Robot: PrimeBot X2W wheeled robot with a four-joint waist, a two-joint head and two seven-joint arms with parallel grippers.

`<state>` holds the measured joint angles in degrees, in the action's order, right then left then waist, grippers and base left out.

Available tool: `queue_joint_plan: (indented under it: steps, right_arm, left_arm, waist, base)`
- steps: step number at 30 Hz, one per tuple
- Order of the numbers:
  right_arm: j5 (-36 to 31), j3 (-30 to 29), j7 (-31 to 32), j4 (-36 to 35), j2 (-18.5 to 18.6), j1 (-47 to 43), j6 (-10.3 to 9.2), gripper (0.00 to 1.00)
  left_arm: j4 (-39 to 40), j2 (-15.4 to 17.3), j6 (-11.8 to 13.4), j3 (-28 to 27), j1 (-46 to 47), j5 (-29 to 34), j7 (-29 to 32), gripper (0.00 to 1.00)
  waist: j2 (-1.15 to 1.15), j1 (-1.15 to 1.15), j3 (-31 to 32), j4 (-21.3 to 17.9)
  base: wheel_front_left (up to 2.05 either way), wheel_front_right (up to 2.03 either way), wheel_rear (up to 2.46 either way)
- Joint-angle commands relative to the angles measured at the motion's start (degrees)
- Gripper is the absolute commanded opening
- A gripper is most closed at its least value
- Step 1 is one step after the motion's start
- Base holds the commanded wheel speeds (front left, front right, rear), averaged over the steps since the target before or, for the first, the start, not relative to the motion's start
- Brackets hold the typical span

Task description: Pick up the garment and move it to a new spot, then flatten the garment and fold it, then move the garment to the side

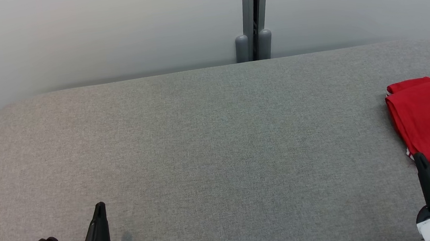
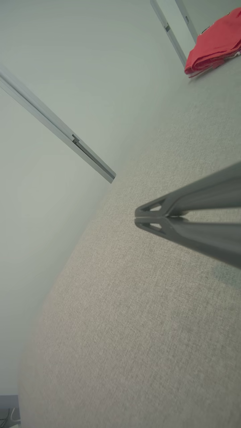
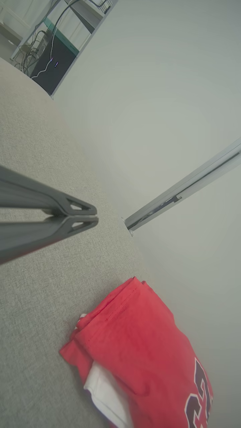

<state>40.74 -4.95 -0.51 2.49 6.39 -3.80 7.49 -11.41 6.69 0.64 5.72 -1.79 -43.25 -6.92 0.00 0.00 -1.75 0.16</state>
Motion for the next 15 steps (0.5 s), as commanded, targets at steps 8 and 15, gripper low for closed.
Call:
queue_joint_plan:
  steps: [8, 15]
  right_arm:
    - [7.39, -0.59, 0.93, 0.73, 0.08, 2.23, 0.01, 0.00]
    - [13.12, -0.86, 1.65, 1.87, -0.29, 3.11, 0.01, 0.00]
  left_arm:
    - [0.18, -0.09, -1.32, -1.75, 2.80, -6.93, 1.74, 0.00]
    - [-0.22, -0.55, -2.24, -2.85, 3.64, -12.39, 3.18, 0.00]
  waist:
    - [0.00, 0.00, 0.13, -0.01]
    - [0.00, 0.00, 0.26, -0.03]
  base:
    - [0.00, 0.00, 0.00]
    - [0.00, 0.00, 0.00]
